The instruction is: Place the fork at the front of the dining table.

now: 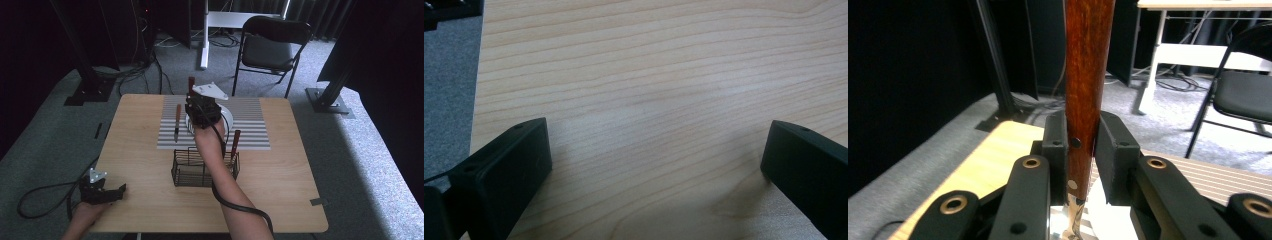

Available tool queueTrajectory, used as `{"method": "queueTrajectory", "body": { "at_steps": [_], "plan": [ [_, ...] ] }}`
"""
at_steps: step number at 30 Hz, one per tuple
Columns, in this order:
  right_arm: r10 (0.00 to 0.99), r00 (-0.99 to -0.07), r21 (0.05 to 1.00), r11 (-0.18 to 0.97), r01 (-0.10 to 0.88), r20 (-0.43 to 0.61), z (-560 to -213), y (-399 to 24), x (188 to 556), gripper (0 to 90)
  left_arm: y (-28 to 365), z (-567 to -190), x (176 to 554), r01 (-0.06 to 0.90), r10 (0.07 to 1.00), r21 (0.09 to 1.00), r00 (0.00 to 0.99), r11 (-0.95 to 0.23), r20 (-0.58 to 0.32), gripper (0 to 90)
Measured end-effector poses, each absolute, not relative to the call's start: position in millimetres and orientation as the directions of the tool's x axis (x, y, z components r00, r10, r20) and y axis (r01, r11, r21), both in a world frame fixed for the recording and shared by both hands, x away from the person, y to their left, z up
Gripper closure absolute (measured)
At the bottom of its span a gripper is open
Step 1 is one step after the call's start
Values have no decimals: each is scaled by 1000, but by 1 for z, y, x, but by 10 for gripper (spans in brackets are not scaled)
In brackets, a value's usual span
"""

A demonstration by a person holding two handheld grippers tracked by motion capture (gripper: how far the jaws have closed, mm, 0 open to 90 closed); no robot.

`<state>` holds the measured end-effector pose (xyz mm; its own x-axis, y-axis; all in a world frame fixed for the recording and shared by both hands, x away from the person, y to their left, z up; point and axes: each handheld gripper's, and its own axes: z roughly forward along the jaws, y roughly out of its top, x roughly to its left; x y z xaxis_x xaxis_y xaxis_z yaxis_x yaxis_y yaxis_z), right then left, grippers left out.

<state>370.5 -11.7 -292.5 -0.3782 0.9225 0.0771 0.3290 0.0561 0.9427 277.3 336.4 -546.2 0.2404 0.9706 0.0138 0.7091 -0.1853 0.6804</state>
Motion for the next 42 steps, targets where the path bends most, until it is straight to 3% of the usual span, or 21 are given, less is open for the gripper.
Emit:
{"method": "queueTrajectory", "body": {
  "at_steps": [31,42],
  "plan": [
    [989,-147,928,35,371,22,-311,-128,405,759,336,-546,277,707,971,682,240,-185,15,0],
    [994,-106,911,43,410,0,-331,-164,414,759,336,-546,277,708,971,681,240,-186,16,0]
  ]
}}
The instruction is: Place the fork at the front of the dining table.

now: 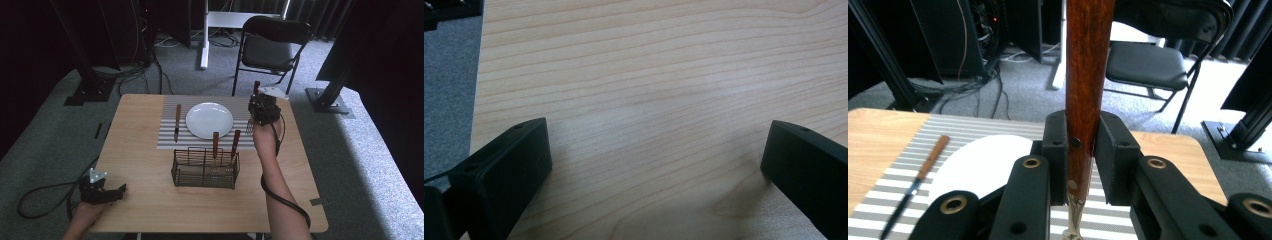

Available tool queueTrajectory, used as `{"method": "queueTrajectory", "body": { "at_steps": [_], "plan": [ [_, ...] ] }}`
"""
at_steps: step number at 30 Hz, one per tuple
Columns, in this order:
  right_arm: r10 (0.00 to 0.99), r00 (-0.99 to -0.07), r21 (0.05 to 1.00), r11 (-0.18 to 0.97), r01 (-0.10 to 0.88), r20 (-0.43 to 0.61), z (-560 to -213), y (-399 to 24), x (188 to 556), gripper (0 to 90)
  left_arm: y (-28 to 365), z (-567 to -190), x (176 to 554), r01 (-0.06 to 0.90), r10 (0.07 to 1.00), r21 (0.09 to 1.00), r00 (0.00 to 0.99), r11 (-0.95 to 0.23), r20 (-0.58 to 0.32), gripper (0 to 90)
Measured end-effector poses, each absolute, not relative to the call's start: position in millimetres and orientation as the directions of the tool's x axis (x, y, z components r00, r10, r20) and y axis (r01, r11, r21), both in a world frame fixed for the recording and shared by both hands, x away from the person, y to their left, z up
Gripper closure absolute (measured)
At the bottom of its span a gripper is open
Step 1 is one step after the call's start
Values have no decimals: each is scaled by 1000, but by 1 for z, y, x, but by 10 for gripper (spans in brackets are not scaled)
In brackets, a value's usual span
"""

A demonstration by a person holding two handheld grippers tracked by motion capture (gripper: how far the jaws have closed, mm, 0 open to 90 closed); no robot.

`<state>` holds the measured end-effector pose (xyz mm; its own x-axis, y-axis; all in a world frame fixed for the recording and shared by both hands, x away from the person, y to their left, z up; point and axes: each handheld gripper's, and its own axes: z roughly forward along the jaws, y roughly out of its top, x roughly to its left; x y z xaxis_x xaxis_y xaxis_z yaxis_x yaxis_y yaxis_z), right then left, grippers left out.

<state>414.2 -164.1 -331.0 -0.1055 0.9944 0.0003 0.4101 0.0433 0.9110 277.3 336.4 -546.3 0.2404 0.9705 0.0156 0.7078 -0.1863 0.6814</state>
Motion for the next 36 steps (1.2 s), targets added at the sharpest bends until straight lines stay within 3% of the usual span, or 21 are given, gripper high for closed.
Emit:
{"method": "queueTrajectory", "body": {
  "at_steps": [14,19,36],
  "plan": [
    [983,-165,870,9,494,83,-386,-175,455,759,336,-546,277,708,971,682,240,-185,15,0],
    [978,-200,845,52,533,66,-408,-173,473,759,336,-546,277,708,971,682,240,-185,14,0],
    [975,-183,725,38,688,122,-443,-171,536,759,336,-546,277,707,971,682,240,-185,14,0]
  ]
}}
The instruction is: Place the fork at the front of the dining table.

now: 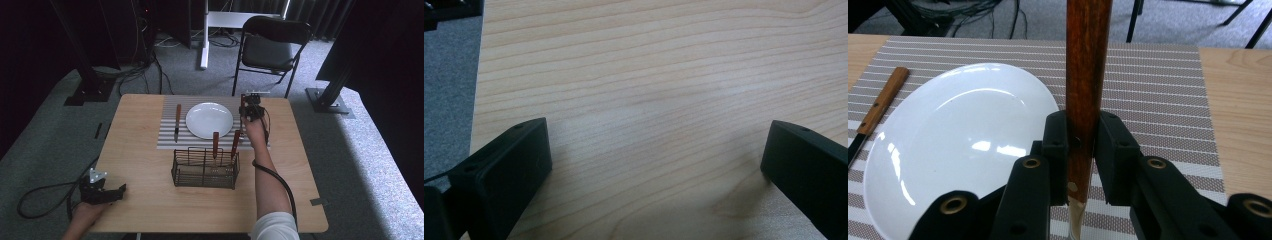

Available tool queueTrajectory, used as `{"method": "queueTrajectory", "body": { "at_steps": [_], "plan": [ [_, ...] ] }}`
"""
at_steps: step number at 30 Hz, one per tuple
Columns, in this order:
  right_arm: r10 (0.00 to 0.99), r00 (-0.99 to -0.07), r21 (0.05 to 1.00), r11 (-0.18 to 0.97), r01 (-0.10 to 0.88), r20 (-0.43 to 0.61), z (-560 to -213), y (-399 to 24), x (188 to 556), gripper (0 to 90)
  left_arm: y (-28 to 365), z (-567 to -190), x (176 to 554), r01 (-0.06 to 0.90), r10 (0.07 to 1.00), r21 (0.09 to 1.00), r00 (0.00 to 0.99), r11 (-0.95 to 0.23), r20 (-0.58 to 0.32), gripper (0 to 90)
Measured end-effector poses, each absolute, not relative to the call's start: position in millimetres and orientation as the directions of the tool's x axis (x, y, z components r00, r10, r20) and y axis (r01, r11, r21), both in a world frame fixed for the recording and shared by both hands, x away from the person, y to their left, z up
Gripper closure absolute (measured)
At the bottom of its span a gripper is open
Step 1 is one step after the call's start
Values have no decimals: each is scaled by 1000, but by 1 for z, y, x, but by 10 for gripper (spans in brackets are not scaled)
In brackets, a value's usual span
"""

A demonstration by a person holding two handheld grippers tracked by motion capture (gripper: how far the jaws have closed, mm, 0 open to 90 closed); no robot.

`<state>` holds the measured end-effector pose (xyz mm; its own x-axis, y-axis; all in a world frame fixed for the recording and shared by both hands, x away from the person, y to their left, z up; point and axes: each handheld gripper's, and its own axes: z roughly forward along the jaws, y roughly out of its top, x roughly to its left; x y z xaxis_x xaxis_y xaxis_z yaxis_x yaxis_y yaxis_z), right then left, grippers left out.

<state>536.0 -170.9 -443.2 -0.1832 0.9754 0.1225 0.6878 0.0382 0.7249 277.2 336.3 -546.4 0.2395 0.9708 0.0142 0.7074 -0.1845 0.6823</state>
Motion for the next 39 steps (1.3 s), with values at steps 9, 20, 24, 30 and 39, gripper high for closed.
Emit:
{"method": "queueTrajectory", "body": {
  "at_steps": [9,20,24,30,39],
  "plan": [
    [982,-114,675,-17,738,148,-459,-170,564,760,336,-546,277,708,971,682,240,-184,14,0],
    [955,-49,582,-137,802,293,-499,-183,595,758,336,-546,277,707,971,682,240,-184,14,0],
    [954,-23,553,-154,819,299,-510,-183,602,760,336,-546,277,707,971,683,239,-183,13,0],
    [943,1,535,-189,823,332,-526,-186,607,779,336,-546,277,707,971,683,239,-183,13,0],
    [934,-37,553,-178,814,355,-518,-191,602,578,336,-546,277,707,971,683,239,-184,14,0]
  ]
}}
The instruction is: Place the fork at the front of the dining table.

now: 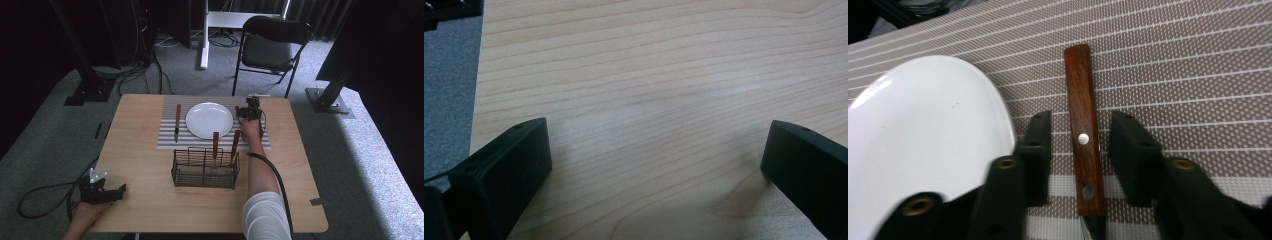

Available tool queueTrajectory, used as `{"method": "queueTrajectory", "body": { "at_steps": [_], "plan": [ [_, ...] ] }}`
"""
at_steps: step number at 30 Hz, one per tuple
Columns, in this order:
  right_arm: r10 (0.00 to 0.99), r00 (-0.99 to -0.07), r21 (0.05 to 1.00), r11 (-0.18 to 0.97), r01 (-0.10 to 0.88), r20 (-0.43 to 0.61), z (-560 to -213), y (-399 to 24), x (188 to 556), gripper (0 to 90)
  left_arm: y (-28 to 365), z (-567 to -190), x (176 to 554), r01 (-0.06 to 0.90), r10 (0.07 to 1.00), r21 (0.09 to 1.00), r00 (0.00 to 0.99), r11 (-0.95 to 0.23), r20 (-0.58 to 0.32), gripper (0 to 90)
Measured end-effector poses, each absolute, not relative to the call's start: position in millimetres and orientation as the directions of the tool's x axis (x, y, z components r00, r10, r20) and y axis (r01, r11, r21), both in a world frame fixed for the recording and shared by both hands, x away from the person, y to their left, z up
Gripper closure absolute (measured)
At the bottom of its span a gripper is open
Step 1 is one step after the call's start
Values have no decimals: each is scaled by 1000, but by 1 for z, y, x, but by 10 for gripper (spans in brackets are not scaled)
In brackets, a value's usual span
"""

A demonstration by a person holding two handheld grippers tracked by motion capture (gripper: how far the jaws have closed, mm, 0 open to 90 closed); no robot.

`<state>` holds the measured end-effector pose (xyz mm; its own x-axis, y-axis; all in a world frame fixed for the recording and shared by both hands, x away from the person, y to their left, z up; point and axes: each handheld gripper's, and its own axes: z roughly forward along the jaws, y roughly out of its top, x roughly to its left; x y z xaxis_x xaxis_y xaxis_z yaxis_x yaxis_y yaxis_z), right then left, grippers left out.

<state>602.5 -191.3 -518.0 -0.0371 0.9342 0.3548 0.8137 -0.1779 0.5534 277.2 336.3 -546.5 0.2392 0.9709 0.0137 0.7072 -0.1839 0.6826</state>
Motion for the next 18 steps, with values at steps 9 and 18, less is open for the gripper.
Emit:
{"method": "queueTrajectory", "body": {
  "at_steps": [9,18],
  "plan": [
    [915,-112,540,-127,832,388,-504,-198,575,226,336,-546,277,708,971,682,240,-185,14,0],
    [951,-156,567,-24,824,266,-498,-206,526,218,336,-546,277,708,971,682,240,-185,15,0]
  ]
}}
